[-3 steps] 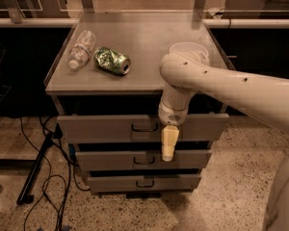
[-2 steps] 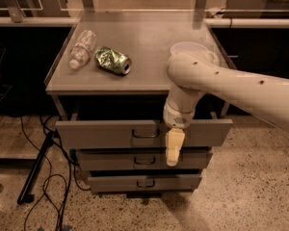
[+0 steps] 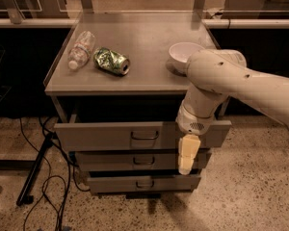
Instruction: Open top drawer
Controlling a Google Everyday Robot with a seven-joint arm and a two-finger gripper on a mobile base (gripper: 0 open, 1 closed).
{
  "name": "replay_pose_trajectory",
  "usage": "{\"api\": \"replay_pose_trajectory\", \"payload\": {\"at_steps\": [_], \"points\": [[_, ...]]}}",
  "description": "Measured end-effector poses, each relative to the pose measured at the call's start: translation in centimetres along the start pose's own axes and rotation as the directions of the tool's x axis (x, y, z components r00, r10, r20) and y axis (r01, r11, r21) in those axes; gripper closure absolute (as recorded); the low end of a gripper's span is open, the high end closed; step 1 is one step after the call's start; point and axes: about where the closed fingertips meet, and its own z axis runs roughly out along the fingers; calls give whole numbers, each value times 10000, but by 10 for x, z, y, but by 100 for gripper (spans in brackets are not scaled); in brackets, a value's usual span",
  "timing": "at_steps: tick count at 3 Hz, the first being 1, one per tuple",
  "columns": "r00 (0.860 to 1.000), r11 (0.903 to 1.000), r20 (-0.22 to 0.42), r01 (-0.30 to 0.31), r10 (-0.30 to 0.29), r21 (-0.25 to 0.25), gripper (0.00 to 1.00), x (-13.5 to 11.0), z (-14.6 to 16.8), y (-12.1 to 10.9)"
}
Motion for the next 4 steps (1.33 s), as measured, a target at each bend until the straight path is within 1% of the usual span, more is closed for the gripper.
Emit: {"api": "replay_pose_trajectory", "payload": {"at_steps": [1,2,3,4], "points": [[9992,9989,-210,337,-330,320,0,-28,-4,-47],[9991,9987,-199,375,-368,348,0,-31,-4,-50],[9990,9994,-276,342,-342,4,0,-24,11,-41],[9996,9991,-240,149,-159,-403,0,-13,31,-23]]}}
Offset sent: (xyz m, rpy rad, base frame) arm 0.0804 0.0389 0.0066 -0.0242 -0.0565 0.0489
